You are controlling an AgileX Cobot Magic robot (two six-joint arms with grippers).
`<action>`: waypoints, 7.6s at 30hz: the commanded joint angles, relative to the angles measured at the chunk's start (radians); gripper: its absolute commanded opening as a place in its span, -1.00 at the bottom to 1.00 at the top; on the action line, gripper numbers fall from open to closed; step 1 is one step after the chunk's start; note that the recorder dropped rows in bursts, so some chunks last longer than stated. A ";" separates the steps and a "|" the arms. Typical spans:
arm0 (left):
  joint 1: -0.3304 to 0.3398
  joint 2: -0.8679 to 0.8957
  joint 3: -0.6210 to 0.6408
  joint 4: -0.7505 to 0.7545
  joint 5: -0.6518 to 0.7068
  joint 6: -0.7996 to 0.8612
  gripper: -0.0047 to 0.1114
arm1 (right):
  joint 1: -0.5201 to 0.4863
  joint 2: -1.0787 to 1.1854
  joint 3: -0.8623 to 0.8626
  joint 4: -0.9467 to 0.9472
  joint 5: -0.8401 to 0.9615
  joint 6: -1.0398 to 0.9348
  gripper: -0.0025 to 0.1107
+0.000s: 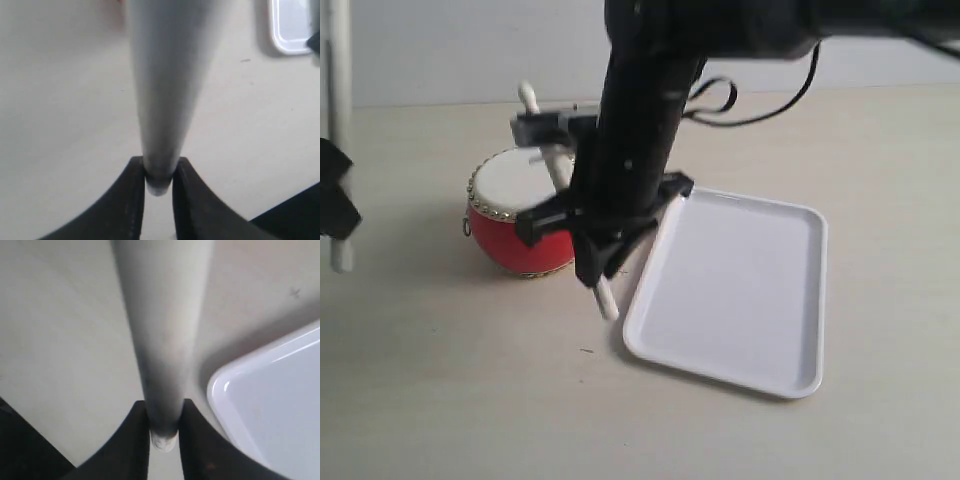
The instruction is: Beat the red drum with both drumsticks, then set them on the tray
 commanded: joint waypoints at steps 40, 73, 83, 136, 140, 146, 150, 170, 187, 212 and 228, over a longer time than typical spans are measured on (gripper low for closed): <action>-0.069 -0.150 -0.013 0.067 -0.003 -0.039 -0.92 | -0.002 0.096 -0.053 0.021 0.003 0.008 -0.96; -0.067 -0.044 -0.008 -0.195 -0.123 0.079 -0.92 | -0.265 -0.350 0.159 -0.182 0.003 0.093 -0.96; -0.067 -0.111 0.009 -0.221 -0.112 0.079 -0.92 | -0.443 -0.330 0.435 -0.098 -0.074 0.307 -0.96; -0.070 -0.109 0.073 -0.293 -0.150 0.107 -0.92 | -0.444 -0.157 0.695 0.097 -0.356 0.300 -0.33; -0.113 -0.057 0.071 -0.295 -0.152 0.109 -0.92 | -0.444 -0.245 0.695 0.059 -0.349 0.279 -0.33; -0.230 0.133 0.048 -0.292 -0.094 0.109 -0.92 | -0.444 -0.470 0.695 -0.015 -0.316 0.229 -0.33; -0.289 0.304 -0.056 -0.287 -0.003 0.089 -0.92 | -0.444 -0.661 0.695 -0.087 -0.285 0.220 -0.33; -0.532 0.721 -0.538 -0.239 -0.003 -0.058 -0.92 | -0.444 -1.024 0.695 -0.155 -0.270 0.226 -0.33; -0.535 0.823 -0.558 -0.213 -0.003 -0.054 -0.92 | -0.444 -1.024 0.695 -0.187 -0.315 0.218 -0.33; -0.534 0.907 -0.665 -0.167 -0.003 -0.077 -0.92 | -0.444 -1.024 0.695 -0.193 -0.335 0.218 -0.33; -0.534 0.914 -0.665 -0.136 -0.003 -0.077 -0.92 | -0.444 -1.024 0.695 -0.207 -0.384 0.218 -0.33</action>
